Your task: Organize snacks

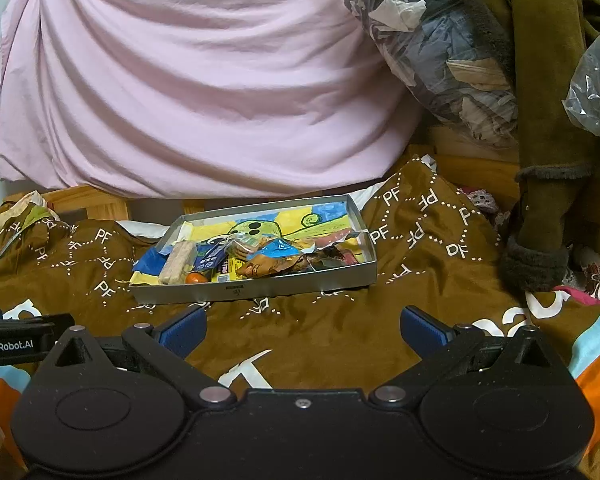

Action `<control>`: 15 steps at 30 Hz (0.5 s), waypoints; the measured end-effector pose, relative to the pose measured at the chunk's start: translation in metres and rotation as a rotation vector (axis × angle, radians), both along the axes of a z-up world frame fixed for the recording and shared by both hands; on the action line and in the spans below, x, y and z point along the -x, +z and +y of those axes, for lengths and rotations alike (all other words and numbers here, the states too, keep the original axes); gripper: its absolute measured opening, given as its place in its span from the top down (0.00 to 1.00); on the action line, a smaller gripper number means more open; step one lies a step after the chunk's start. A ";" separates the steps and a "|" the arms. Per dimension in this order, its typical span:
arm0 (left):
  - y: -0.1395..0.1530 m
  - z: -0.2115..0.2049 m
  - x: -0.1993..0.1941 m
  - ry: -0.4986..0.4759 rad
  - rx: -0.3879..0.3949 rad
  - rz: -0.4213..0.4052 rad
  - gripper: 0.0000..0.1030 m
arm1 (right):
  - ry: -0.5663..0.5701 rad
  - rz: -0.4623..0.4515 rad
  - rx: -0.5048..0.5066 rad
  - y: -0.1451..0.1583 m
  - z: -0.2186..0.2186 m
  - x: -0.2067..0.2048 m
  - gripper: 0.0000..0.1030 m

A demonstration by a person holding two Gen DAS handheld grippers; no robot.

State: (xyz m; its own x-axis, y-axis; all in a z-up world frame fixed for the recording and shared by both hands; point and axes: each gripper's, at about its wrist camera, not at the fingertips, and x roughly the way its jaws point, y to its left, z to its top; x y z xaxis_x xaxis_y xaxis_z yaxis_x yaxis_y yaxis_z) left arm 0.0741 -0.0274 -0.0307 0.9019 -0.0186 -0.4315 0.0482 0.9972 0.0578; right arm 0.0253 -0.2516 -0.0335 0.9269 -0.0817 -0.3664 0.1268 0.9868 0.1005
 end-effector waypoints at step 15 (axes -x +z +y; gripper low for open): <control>0.000 0.001 0.000 0.006 0.005 -0.001 0.00 | 0.004 0.002 0.003 0.000 0.001 -0.001 0.01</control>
